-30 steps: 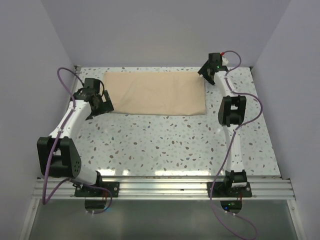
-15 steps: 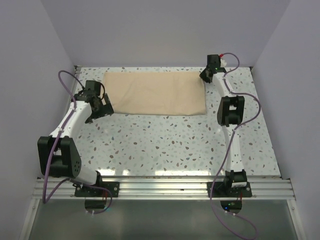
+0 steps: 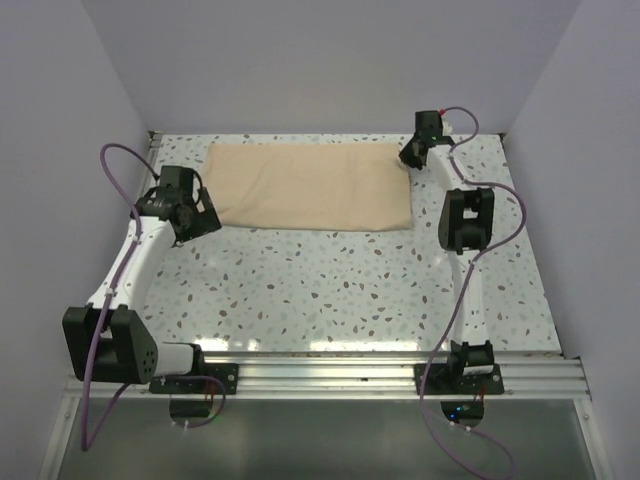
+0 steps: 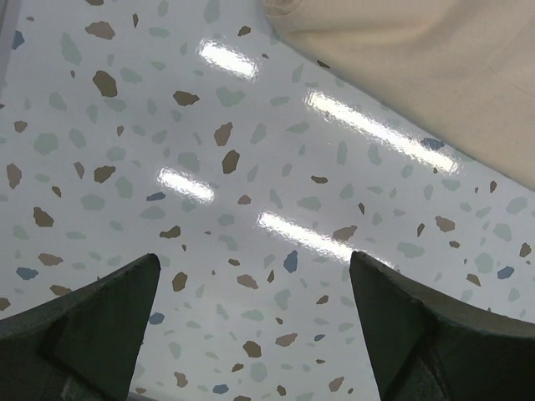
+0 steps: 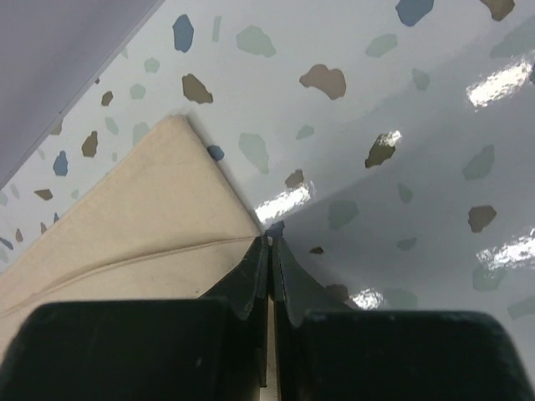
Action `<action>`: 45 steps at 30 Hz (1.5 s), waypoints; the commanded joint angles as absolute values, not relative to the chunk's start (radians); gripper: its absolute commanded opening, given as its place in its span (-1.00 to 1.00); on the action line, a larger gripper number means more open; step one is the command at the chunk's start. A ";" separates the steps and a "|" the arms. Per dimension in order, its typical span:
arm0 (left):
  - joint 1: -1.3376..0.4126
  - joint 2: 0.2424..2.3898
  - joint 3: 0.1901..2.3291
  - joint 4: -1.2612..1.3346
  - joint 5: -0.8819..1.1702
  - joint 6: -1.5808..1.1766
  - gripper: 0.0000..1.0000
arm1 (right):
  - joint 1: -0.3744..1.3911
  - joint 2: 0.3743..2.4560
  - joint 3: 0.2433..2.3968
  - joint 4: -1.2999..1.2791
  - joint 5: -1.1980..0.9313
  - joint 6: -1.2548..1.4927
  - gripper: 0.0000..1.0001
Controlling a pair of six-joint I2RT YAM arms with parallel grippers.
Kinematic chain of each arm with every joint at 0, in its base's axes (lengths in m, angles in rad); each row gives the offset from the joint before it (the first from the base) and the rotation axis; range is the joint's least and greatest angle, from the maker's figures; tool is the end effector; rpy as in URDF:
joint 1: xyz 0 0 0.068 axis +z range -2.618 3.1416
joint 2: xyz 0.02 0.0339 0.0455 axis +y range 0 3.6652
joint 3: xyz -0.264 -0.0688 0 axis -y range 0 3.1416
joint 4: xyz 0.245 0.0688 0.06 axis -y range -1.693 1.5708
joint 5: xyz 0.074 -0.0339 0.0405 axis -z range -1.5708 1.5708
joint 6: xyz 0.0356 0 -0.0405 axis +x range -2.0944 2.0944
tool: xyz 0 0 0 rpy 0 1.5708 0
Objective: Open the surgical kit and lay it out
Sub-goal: Open the surgical kit at the center of the board.
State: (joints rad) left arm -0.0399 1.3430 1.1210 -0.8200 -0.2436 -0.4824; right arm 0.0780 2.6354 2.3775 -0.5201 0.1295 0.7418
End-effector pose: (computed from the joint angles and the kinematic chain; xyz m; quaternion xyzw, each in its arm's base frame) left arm 0.2675 -0.0021 0.2815 -0.2412 0.9278 0.0463 0.2809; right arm 0.5795 0.0407 0.1603 0.3236 0.8621 0.0988 0.3772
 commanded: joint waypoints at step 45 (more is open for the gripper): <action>-0.038 0.983 1.148 -0.864 -0.215 -0.529 1.00 | 0.413 0.782 0.885 -1.190 -0.148 0.535 0.97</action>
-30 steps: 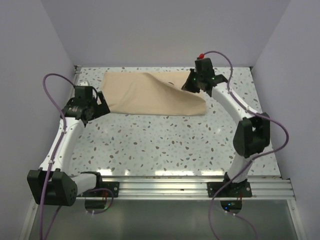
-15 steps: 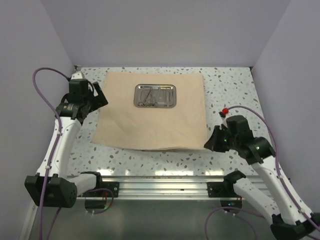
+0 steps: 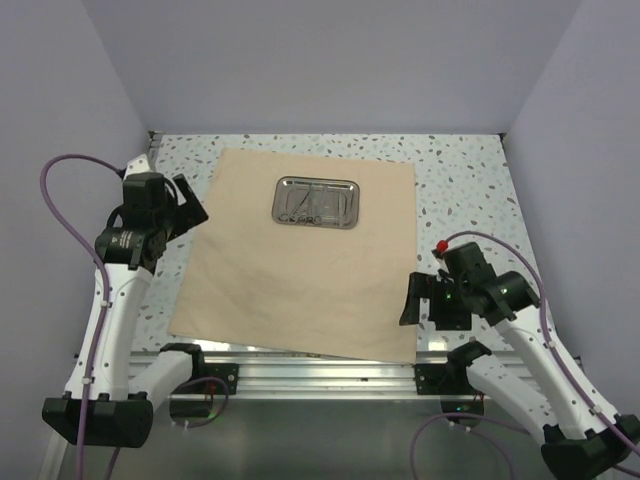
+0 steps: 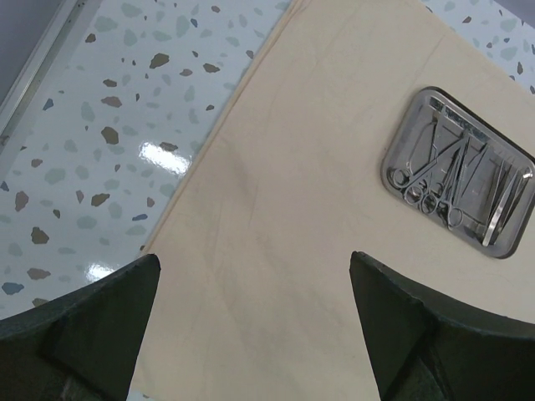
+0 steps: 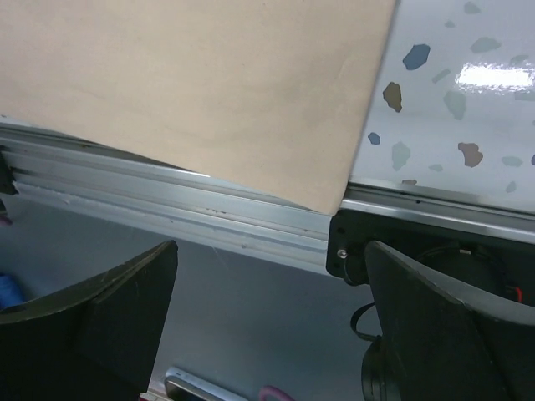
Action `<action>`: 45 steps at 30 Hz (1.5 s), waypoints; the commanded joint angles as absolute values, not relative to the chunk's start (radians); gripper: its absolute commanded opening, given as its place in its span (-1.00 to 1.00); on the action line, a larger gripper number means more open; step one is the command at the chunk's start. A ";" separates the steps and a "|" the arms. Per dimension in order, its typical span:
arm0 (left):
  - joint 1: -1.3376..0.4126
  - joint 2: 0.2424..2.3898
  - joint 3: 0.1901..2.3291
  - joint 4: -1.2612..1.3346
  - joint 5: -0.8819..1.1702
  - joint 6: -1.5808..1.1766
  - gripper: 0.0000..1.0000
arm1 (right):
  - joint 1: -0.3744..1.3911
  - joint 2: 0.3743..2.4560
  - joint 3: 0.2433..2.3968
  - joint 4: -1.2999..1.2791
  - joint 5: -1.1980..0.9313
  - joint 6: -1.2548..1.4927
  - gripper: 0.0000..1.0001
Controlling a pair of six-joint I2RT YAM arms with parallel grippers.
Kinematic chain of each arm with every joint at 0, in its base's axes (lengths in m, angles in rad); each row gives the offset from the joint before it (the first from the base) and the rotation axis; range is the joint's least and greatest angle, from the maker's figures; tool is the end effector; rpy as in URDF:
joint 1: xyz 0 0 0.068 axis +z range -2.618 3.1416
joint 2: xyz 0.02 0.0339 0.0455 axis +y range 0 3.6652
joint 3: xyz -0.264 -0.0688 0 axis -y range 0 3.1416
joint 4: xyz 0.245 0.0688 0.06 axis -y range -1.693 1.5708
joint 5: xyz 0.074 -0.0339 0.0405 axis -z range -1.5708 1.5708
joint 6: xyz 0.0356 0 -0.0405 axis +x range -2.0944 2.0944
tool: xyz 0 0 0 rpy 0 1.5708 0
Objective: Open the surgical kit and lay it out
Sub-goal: Open the surgical kit at the center of the board, then move the container from the surgical kit.
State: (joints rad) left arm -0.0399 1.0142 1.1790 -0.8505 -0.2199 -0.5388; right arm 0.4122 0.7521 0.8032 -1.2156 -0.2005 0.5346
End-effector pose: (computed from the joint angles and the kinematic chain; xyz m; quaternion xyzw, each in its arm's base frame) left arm 0.1967 -0.0001 0.3682 -0.2673 0.8588 -0.0264 0.4363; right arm 0.0997 0.0513 0.2663 0.0394 0.9739 0.1788 0.1340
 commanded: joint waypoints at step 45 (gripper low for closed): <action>-0.210 2.266 1.881 -0.506 0.213 -0.298 0.12 | 0.384 2.439 2.310 -1.057 0.144 0.506 -0.23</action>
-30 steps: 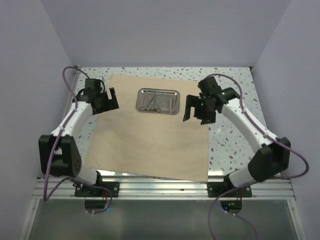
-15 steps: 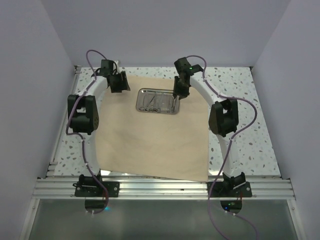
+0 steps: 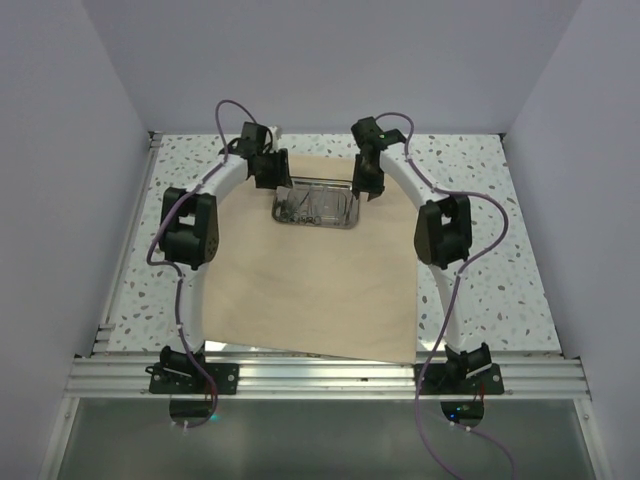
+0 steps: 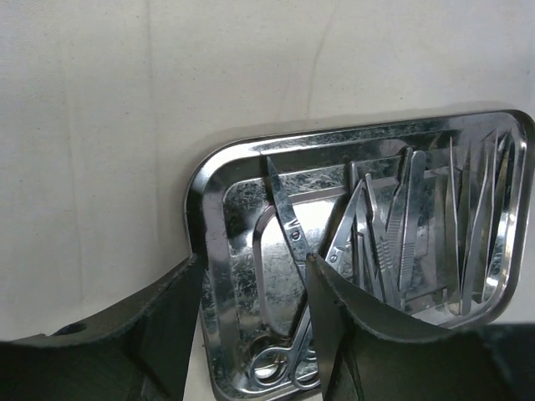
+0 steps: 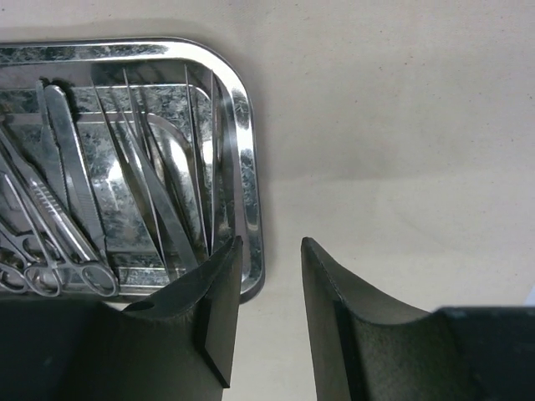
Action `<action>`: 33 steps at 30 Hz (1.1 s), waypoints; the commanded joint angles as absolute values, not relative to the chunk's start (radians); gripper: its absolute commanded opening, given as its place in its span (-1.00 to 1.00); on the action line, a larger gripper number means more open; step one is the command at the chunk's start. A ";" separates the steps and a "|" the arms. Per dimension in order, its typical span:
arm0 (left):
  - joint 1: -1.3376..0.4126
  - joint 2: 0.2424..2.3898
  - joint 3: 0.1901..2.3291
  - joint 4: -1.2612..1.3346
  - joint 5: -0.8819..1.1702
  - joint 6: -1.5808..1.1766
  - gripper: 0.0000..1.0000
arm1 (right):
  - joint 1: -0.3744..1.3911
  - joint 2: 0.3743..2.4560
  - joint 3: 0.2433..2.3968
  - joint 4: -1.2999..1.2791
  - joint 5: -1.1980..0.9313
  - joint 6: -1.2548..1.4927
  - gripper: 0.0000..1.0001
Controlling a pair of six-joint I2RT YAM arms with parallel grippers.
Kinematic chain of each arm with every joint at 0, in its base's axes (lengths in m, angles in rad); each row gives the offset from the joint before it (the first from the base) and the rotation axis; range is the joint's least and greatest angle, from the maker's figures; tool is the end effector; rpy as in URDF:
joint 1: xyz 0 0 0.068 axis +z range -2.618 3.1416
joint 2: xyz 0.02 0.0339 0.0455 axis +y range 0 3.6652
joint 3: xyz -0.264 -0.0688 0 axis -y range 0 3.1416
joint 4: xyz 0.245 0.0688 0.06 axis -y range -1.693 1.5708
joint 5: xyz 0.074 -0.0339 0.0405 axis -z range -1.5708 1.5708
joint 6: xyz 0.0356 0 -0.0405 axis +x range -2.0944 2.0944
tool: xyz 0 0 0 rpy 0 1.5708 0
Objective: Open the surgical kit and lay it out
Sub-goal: Move the container from the surgical kit.
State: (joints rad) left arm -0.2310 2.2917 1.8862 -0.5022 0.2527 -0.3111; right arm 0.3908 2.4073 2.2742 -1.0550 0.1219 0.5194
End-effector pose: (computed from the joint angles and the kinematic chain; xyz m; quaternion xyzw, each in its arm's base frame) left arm 0.4942 -0.1254 0.1848 0.0034 0.9389 -0.2013 0.2792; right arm 0.4710 0.1894 0.2159 0.0745 0.9772 0.0297 0.1968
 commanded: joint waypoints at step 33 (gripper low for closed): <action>-0.244 2.131 1.661 -0.485 0.186 -0.247 -1.00 | 0.385 2.439 2.192 -0.996 0.100 0.491 -1.00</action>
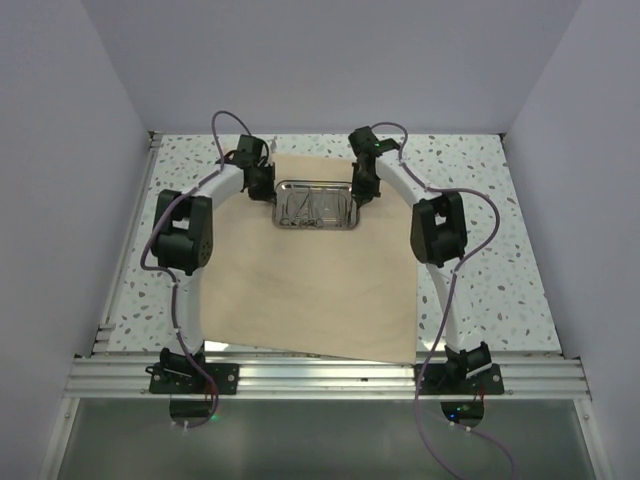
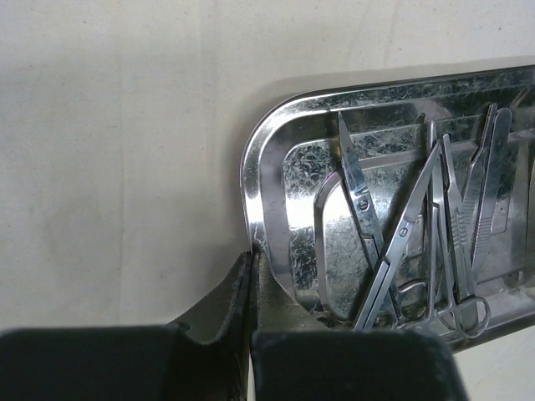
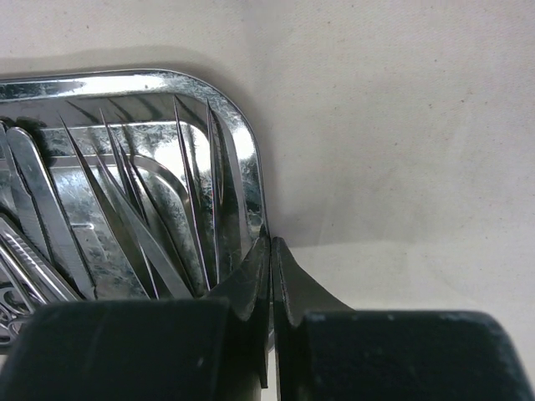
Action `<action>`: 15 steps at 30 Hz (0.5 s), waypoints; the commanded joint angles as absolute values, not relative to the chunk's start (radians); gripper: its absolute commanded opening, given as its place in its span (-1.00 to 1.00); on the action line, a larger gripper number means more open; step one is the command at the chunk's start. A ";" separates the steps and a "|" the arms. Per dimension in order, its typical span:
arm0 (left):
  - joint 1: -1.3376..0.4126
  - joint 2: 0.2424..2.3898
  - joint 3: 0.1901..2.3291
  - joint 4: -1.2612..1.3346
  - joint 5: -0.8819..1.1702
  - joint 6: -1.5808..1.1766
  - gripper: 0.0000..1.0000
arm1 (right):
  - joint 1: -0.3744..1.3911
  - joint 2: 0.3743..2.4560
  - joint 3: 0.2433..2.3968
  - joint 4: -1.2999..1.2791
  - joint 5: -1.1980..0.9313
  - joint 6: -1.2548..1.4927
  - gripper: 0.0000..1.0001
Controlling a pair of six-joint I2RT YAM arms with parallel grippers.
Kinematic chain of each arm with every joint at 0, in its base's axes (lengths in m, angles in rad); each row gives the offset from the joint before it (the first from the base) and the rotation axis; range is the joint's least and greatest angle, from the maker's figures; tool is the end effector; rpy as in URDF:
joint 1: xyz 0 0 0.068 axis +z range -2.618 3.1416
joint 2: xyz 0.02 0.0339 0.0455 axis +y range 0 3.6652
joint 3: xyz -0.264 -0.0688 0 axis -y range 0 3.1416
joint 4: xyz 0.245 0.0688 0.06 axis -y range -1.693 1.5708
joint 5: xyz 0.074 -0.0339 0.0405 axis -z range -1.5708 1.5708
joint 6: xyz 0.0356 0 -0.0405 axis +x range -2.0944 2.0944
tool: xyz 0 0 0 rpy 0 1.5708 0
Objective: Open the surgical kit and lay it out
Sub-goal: Move the container from the surgical kit.
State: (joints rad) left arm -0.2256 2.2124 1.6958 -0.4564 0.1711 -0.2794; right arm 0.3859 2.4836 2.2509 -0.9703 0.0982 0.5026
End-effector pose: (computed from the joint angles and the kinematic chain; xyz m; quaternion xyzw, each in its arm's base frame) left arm 0.4685 -0.1137 0.1660 -0.0005 0.9525 -0.1524 0.2637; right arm 0.4835 0.1927 0.1747 0.0662 0.9798 0.0349 0.1857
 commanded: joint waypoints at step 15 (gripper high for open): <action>-0.308 1.786 1.283 -0.440 0.150 -0.302 -1.00 | 0.431 2.011 1.679 -0.937 -0.035 0.526 -1.00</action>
